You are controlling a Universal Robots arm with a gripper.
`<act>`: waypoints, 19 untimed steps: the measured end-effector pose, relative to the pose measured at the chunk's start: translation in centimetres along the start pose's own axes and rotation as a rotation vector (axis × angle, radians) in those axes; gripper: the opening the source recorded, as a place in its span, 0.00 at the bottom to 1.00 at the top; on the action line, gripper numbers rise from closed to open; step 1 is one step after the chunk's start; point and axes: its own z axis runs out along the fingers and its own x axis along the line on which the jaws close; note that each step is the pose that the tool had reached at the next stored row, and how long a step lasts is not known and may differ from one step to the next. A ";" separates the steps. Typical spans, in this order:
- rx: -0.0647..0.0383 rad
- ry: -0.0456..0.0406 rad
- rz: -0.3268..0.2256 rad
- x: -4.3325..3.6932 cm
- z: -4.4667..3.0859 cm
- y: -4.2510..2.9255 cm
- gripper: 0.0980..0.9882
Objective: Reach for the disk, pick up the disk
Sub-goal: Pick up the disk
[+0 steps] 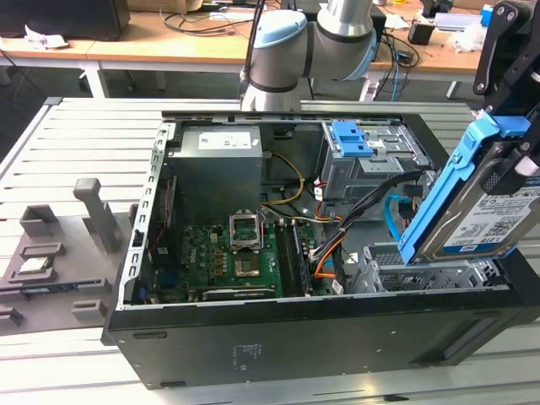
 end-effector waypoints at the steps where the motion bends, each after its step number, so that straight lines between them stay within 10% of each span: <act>1: 0.000 -0.0004 0.000 0.00 0.24 -0.02 0.30; 19: 0.000 -0.0002 0.000 -1.28 1.25 0.32 0.30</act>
